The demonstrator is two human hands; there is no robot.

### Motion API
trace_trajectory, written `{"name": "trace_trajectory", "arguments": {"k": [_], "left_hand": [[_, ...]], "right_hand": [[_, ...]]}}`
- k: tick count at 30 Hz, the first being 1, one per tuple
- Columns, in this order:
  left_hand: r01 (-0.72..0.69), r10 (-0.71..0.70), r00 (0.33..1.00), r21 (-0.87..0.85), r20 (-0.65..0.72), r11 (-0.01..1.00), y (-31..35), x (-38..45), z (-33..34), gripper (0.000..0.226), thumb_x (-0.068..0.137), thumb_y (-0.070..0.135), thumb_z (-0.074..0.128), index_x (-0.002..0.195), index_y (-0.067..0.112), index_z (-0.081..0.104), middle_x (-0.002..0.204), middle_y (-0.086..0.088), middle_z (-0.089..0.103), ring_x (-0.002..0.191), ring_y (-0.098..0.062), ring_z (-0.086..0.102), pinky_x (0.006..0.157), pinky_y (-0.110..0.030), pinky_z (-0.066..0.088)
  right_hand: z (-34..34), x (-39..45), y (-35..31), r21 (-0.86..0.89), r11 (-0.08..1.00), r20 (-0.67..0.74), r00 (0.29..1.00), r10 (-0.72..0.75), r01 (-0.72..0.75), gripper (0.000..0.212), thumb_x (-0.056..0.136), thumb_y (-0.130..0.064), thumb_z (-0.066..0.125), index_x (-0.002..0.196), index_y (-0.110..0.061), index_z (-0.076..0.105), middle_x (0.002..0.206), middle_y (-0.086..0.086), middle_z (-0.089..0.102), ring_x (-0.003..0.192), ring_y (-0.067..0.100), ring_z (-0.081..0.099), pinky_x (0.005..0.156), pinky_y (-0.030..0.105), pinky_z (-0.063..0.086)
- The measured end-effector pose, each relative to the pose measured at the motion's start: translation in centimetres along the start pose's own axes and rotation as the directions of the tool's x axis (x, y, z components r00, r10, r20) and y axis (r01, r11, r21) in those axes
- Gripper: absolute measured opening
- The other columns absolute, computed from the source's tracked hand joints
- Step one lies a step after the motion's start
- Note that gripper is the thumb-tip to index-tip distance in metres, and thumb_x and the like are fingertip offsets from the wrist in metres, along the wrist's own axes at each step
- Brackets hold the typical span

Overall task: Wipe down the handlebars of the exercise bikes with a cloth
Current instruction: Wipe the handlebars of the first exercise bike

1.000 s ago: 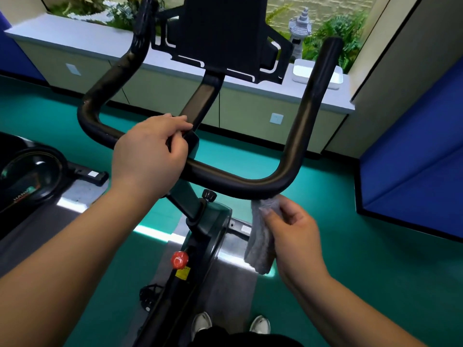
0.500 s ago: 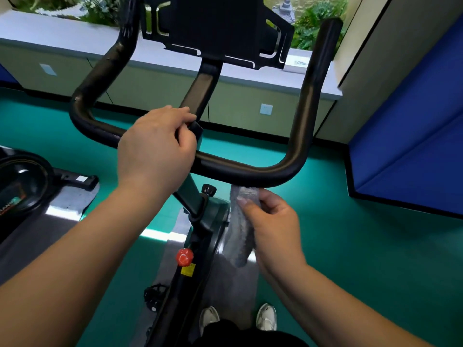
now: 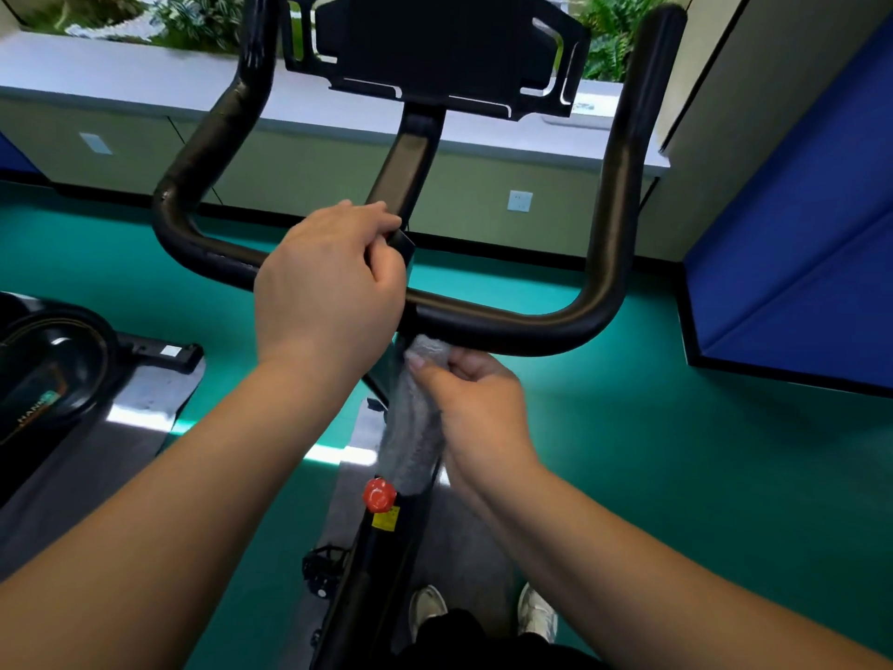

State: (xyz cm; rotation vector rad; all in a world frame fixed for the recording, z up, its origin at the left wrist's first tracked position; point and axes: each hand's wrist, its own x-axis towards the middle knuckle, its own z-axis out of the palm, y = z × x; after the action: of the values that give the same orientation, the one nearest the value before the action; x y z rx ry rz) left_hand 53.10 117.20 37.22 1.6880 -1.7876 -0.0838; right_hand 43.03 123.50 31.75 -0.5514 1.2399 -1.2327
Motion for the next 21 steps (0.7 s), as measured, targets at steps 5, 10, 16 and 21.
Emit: {"name": "trace_trajectory", "arguments": {"k": [5,10,16,21], "left_hand": [[0.000,0.000,1.000,0.001,-0.001,1.000,-0.1,0.0,-0.1,0.036,0.087,0.022,0.043,0.112,0.028,0.068,0.123,0.014,0.063,0.125,-0.007,0.049,0.100,-0.029,0.040],[-0.001,0.001,1.000,0.008,0.012,1.000,0.2,-0.2,-0.2,0.034,0.090,0.020,0.044,0.114,0.028,0.067,0.124,0.013,0.063,0.126,-0.007,0.049,0.101,-0.028,0.038],[0.009,-0.010,1.000,0.015,0.021,1.000,0.5,-0.2,-0.4,0.033,0.091,0.020,0.045,0.114,0.027,0.067,0.125,0.012,0.063,0.126,-0.009,0.049,0.102,-0.030,0.038],[0.024,-0.024,1.000,0.007,0.008,1.000,0.5,-0.2,-0.3,0.033,0.090,0.019,0.046,0.113,0.026,0.068,0.124,0.011,0.063,0.126,-0.010,0.049,0.102,-0.029,0.037]], "right_hand": [[1.1,0.2,0.4,0.008,1.000,0.002,1.000,-0.014,0.014,0.015,0.080,-0.005,0.073,0.093,-0.011,0.074,0.090,0.004,0.076,0.086,0.022,0.072,0.084,0.040,0.057],[-2.2,-0.5,-0.3,-0.007,0.996,-0.047,0.995,-0.086,0.086,0.013,0.080,0.000,0.070,0.085,-0.012,0.072,0.084,0.003,0.075,0.078,0.018,0.071,0.073,0.030,0.057],[-6.3,-0.8,-1.5,-0.150,0.970,-0.109,0.972,-0.208,0.191,0.023,0.080,0.005,0.066,0.075,-0.018,0.071,0.072,-0.005,0.072,0.070,0.010,0.065,0.068,0.029,0.053],[-9.3,0.7,-3.2,-0.106,0.963,-0.242,0.933,-0.268,0.250,0.025,0.084,0.007,0.062,0.103,-0.006,0.071,0.083,-0.004,0.073,0.073,0.005,0.065,0.066,0.015,0.050]]}}
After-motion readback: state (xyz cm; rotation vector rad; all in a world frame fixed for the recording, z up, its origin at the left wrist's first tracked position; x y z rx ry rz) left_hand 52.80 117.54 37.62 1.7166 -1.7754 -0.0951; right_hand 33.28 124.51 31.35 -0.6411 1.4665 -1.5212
